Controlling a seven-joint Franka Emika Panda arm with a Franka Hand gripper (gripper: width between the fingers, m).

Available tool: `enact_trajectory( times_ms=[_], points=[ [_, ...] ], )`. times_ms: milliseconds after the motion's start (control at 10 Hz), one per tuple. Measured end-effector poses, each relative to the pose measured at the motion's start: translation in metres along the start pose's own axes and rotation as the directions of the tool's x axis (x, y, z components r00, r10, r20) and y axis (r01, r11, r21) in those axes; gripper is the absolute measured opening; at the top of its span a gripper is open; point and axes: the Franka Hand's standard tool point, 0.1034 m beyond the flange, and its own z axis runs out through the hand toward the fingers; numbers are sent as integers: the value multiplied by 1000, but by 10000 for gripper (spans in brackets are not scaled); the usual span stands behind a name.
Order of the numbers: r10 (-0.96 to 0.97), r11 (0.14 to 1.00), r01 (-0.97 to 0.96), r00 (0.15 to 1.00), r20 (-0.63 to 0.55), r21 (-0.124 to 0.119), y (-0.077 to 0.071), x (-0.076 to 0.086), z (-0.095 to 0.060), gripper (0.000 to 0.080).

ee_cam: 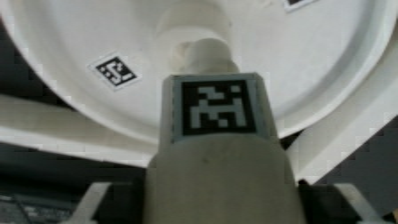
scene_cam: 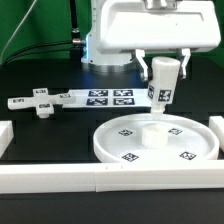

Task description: Assemble round table

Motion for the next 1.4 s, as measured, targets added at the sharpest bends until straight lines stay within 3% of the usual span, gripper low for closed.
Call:
enact_trajectory(
  times_ms=[100, 300, 500, 600, 1000, 1300, 1400],
  points=[
    [4, 1000, -4, 1000, 16, 1, 1, -8, 5, 409],
    [6, 1000, -6, 999, 47, 12, 0, -9, 7, 409],
    [57, 998, -59, 992, 108, 19, 24, -1, 14, 409],
    [56, 998, -58, 996, 66, 18, 22, 8, 15, 409],
    [111, 993, -113, 990, 84, 20, 18, 4, 18, 409],
    [126, 991, -130, 988, 90, 42, -5, 2, 24, 409],
    [127, 991, -131, 988, 90, 40, -2, 2, 24, 409]
  ],
)
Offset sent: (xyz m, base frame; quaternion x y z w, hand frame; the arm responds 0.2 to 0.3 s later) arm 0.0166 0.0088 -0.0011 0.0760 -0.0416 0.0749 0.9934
